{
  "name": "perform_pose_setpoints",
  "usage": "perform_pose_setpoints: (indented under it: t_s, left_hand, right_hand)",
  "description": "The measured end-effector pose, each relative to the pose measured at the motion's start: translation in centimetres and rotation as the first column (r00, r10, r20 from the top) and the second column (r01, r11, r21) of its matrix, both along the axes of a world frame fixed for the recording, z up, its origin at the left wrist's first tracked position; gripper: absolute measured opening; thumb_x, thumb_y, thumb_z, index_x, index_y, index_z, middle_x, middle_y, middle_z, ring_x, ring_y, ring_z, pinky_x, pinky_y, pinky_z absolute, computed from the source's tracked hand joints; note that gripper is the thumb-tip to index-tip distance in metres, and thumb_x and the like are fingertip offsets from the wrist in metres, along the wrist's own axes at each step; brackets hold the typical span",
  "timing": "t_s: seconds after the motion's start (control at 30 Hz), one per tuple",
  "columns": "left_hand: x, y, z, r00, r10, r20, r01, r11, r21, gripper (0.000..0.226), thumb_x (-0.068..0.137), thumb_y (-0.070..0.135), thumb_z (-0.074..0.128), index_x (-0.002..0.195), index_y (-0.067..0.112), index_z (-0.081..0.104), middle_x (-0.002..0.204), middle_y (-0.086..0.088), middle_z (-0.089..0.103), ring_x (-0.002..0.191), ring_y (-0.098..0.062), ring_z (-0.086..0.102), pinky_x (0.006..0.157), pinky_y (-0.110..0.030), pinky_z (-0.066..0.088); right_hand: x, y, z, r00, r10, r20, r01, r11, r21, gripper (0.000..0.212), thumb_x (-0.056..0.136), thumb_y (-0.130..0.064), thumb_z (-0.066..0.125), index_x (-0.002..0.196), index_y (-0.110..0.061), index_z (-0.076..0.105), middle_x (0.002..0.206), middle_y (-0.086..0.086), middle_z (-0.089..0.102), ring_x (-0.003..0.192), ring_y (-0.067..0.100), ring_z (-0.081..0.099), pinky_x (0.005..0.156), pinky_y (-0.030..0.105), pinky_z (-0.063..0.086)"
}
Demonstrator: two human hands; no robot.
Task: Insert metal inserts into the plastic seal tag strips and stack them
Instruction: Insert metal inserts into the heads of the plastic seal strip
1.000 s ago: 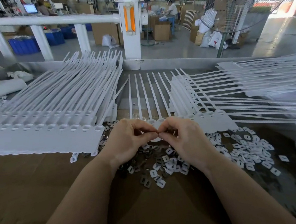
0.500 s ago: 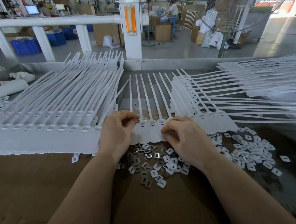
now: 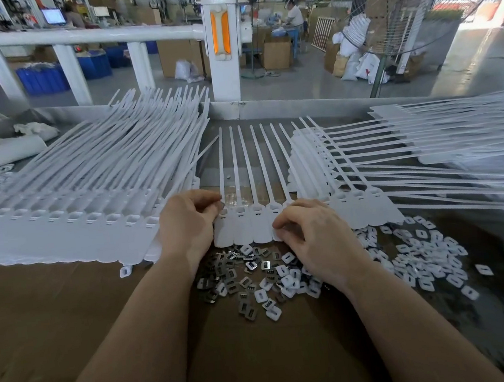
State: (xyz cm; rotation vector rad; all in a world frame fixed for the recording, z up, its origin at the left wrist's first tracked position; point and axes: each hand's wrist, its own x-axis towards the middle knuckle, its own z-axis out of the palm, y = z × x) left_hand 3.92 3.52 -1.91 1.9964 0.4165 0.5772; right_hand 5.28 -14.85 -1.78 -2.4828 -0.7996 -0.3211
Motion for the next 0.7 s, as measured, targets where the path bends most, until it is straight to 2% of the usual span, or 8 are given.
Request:
perform_pose_setpoints:
  t_s: [0.13,0.4,0.57,0.63,0.7]
  left_hand:
    - [0.3,-0.1,0.0,0.999,0.025,-0.031,-0.024,0.998,0.050,0.011,0.085,0.010,0.064,0.088,0.018,0.071,0.081,0.009,0.063,0.080,-0.004,0.056,0.078,-0.017,0.039]
    - [0.8,-0.1,0.0,0.997,0.042,-0.058,-0.038,0.997,0.064,0.007,0.086,0.013,0.064,0.090,0.016,0.069,0.083,0.005,0.064,0.078,-0.005,0.056,0.074,-0.018,0.040]
    - [1.0,-0.1,-0.2,0.993,0.070,-0.095,-0.057,0.990,0.130,0.010,0.087,0.017,0.063,0.093,0.014,0.071,0.079,0.007,0.059,0.068,0.000,0.048,0.056,-0.010,0.032]
    - [1.1,-0.1,-0.2,0.991,0.079,-0.109,-0.065,0.990,0.121,0.012,0.088,0.017,0.062,0.095,0.013,0.071,0.080,0.004,0.060,0.068,-0.004,0.050,0.058,-0.016,0.035]
    - [1.1,-0.1,-0.1,0.989,0.082,-0.120,-0.069,0.991,0.111,0.013,0.088,0.017,0.062,0.096,0.012,0.071,0.082,0.001,0.063,0.073,-0.010,0.053,0.066,-0.022,0.038]
  right_hand:
    - [0.0,0.0,0.0,1.000,0.001,0.002,-0.001,1.000,-0.002,0.011,0.090,-0.022,0.058,0.098,-0.022,0.066,0.102,-0.009,0.060,0.102,0.008,0.048,0.097,0.023,0.035]
    - [0.1,0.1,0.0,1.000,0.002,0.002,-0.002,1.000,-0.010,0.012,0.091,-0.021,0.057,0.098,-0.021,0.066,0.103,-0.008,0.060,0.103,0.009,0.048,0.095,0.023,0.035]
    - [0.1,0.0,0.0,1.000,0.004,0.001,-0.004,1.000,-0.015,0.012,0.091,-0.020,0.057,0.098,-0.020,0.066,0.103,-0.008,0.059,0.102,0.009,0.048,0.092,0.020,0.034]
    - [0.2,0.0,0.0,1.000,0.005,0.000,-0.005,1.000,-0.016,0.011,0.091,-0.020,0.056,0.098,-0.021,0.066,0.103,-0.008,0.059,0.102,0.008,0.047,0.091,0.018,0.032]
    - [0.2,0.0,0.0,1.000,0.007,-0.002,-0.007,1.000,-0.021,0.011,0.091,-0.021,0.056,0.098,-0.021,0.065,0.104,-0.009,0.059,0.102,0.008,0.047,0.090,0.017,0.031]
